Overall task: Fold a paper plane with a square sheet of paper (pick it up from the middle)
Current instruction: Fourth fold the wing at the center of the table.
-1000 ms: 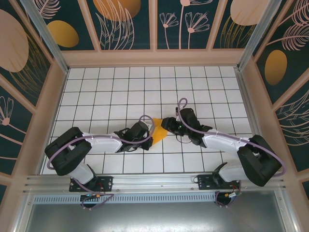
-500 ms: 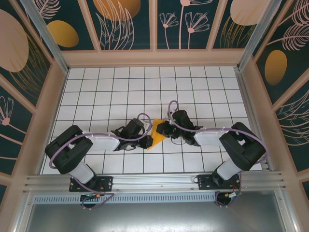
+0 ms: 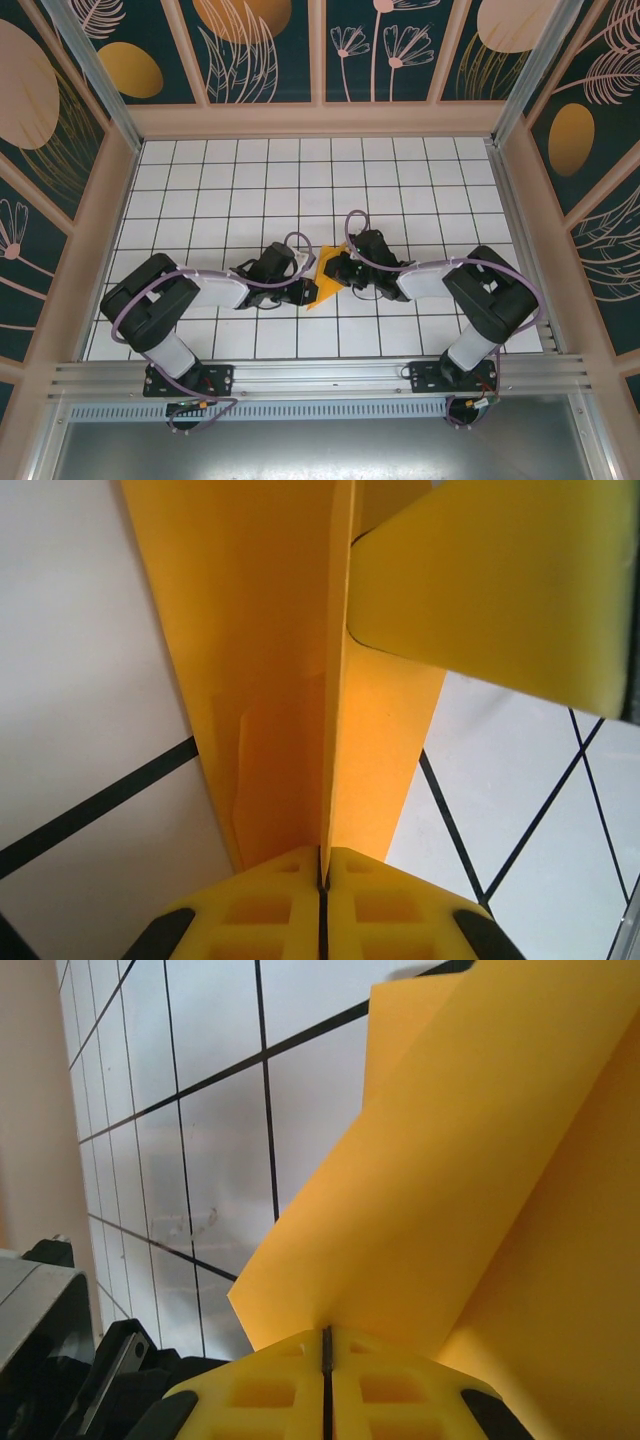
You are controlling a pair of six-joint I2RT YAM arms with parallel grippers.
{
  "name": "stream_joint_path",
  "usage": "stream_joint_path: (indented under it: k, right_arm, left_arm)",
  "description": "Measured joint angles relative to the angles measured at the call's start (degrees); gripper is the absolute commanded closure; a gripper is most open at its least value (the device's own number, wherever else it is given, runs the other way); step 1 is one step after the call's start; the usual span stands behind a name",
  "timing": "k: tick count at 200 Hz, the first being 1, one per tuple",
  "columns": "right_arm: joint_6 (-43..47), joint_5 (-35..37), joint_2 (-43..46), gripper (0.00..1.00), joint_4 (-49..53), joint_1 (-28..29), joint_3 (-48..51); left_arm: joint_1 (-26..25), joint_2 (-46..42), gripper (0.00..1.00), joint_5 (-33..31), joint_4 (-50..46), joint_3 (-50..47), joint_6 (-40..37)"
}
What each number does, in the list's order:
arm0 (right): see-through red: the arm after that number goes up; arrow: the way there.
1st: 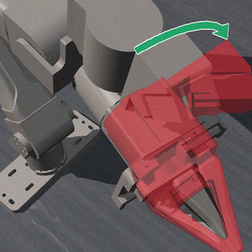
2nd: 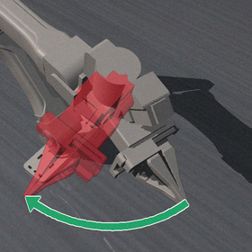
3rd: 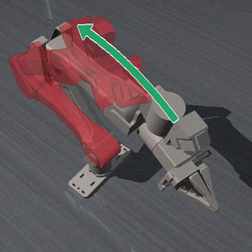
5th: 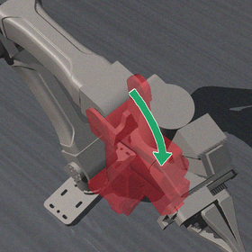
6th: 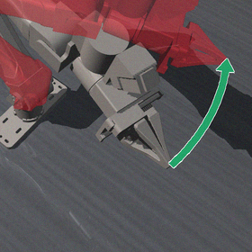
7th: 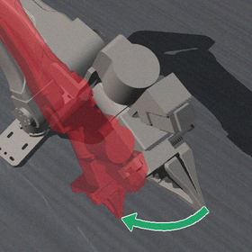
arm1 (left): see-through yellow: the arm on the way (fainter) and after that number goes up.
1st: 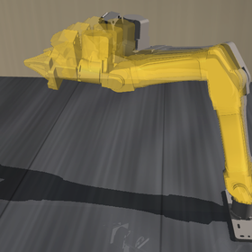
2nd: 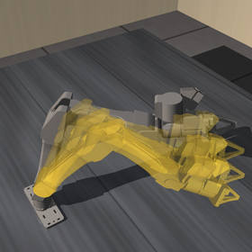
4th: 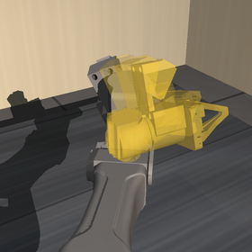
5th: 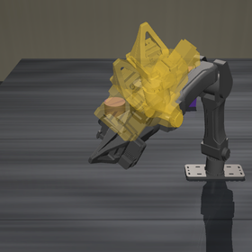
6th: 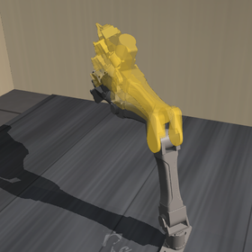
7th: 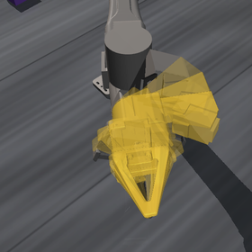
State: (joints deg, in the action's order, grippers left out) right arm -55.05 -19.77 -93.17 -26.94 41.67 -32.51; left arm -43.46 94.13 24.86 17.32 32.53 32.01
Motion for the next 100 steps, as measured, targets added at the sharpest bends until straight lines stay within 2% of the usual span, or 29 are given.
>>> stream_joint_path:
  k: [59, 100]
  right_arm:
    - [-0.39, 2.43, 4.63, 0.89, 2.14, -0.11, 0.17]
    - [-1.9, 7.67, 10.32, 0.89, 5.01, -0.72, 4.13]
  left_arm:
    - [0.33, 3.21, 0.9, 2.29, -1.29, 4.31, 0.0]
    - [0.42, 4.92, 0.9, 2.82, -3.15, 7.1, 0.0]
